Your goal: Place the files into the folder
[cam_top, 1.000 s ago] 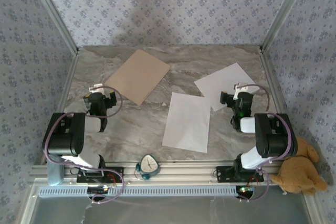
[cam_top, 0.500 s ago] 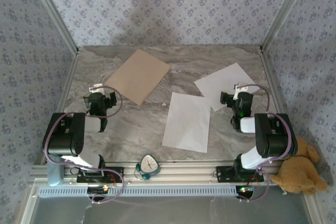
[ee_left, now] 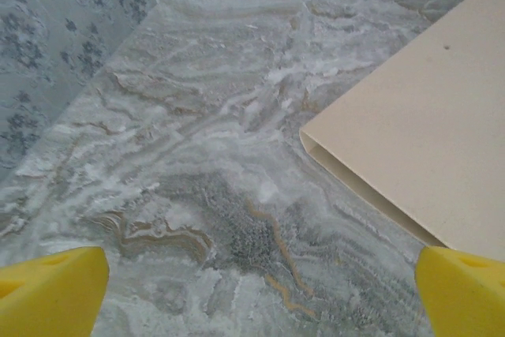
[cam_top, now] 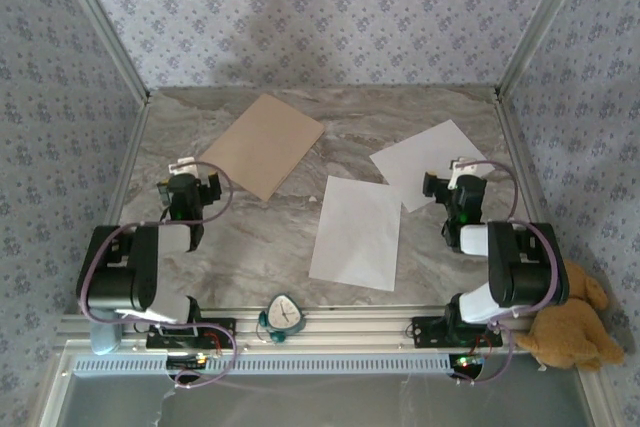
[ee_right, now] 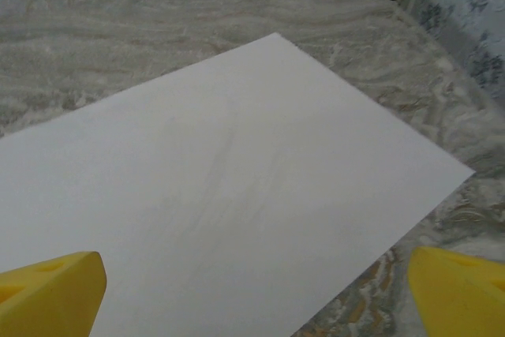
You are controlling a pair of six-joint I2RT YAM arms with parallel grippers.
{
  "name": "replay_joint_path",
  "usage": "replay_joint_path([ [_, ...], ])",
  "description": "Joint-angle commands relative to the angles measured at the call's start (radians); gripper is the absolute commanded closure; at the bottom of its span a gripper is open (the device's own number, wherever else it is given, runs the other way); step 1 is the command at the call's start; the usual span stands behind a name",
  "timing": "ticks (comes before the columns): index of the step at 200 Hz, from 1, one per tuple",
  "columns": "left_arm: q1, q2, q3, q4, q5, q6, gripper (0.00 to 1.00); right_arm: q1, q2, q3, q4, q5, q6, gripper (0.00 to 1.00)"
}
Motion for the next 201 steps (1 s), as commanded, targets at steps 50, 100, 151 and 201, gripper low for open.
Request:
replay_joint_path([
  [50, -0.043, -0.23, 0.297, -0.548, -0.097, -0.149, 0.0, -0.028, -0.293, 0.164, -0.543, -0.161, 0.316, 0.0],
  [100, -0.027, -0.005, 0.625, -0.813, 0.107, -0.217, 0.0, 0.036, -0.258, 0.244, -0.656, -0.581, 0.638, 0.0],
  [151, 0.042, 0.369, 0.99, -1.039, 0.252, -0.267, 0.0, 0.325, -0.162, 0.245, -0.652, -0.568, 0.646, 0.0],
  [201, 0.076, 0.635, 1.243, -1.141, 0.473, -0.27, 0.0, 0.474, -0.06, 0.25, -0.614, -0.547, 0.666, 0.0],
])
